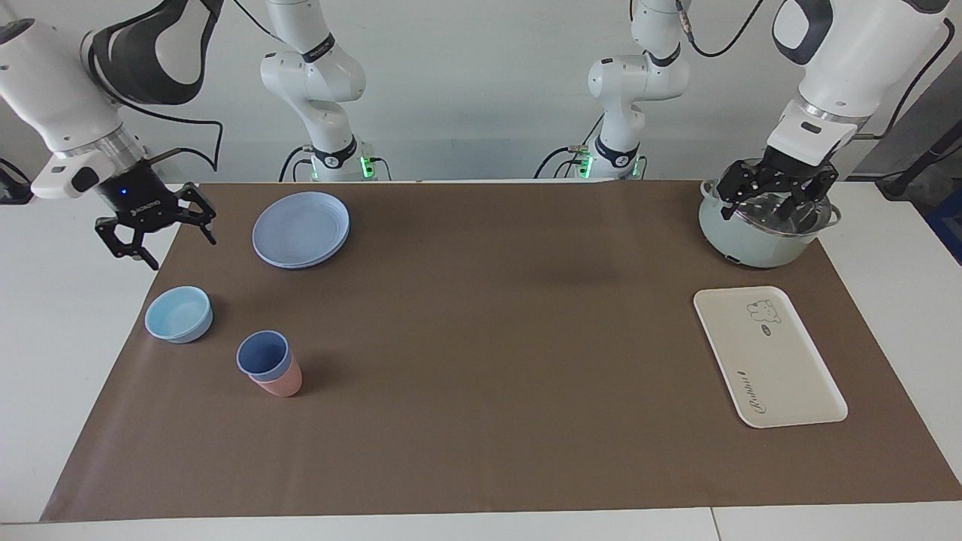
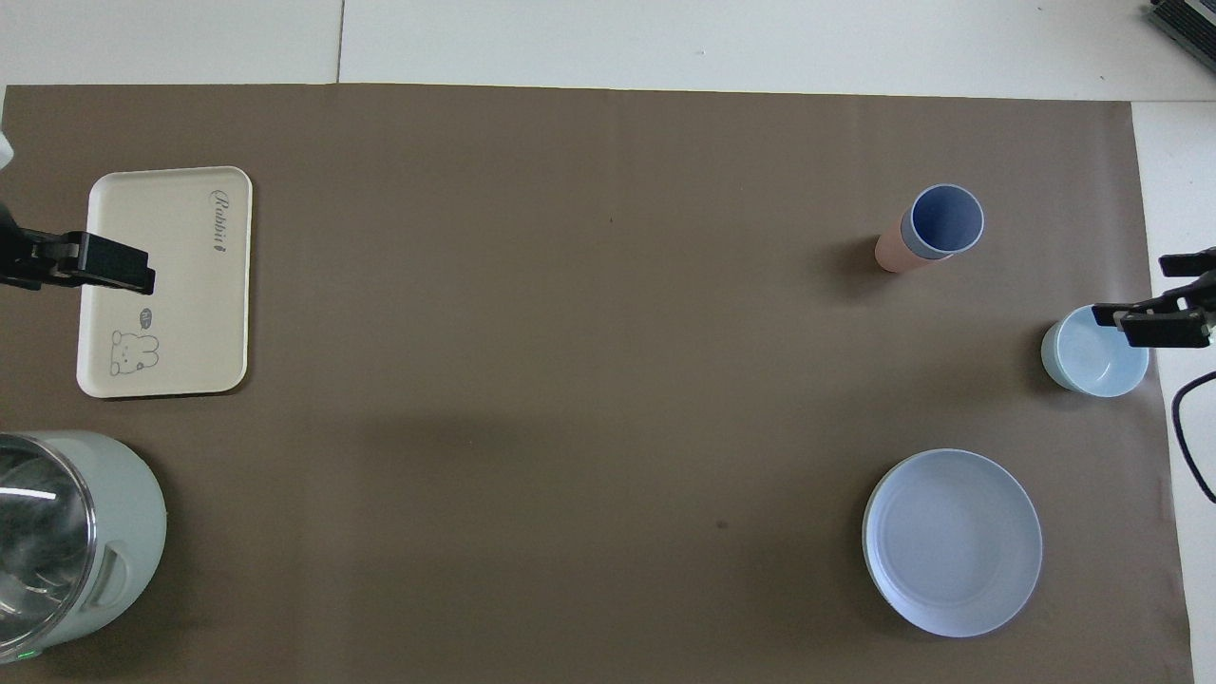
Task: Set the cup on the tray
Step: 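Reach the right gripper to the nested cups and grasp the blue cup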
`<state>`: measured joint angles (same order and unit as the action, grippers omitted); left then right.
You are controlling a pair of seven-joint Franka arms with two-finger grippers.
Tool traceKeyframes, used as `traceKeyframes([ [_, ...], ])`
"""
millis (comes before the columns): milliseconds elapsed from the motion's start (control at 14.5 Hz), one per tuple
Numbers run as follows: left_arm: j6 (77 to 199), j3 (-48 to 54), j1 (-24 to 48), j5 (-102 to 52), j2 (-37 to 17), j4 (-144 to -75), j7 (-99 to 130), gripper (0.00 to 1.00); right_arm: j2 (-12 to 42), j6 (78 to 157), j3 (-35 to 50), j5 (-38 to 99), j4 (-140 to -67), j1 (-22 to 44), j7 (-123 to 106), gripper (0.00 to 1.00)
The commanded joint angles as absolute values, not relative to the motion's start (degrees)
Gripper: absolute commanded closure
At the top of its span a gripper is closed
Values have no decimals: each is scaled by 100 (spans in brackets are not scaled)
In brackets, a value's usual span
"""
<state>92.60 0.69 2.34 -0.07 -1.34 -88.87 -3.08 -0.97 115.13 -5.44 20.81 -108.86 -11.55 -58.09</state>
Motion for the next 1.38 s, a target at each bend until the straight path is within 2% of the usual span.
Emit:
traceKeyframes([
  [0, 9325, 79, 193, -79, -44, -9017, -378, 0, 420, 11837, -492, 3178, -10951, -1537, -7500, 0],
  [207, 9325, 79, 185, -79, -35, -9035, -378, 0, 956, 12041, -492, 4426, -10951, -1635, -8778, 0],
  [414, 9343, 79, 185, -79, -18, -9088, -378, 0, 1230, 11997, -483, 5052, -11021, -1652, -9288, 0],
  [552, 9352, 79, 185, -79, -18, -9088, -369, 0, 1458, 11927, -483, 5439, -11030, -1652, -9832, 0],
  [759, 9360, 79, 185, -79, -18, -9097, -369, 0, 2098, 11576, -483, 6413, -10987, -1810, -11218, 0],
  [1310, 9457, 70, 176, -79, -9, -9114, -378, 0, 2496, 11513, -439, 7576, -10960, -1591, -11830, 0],
])
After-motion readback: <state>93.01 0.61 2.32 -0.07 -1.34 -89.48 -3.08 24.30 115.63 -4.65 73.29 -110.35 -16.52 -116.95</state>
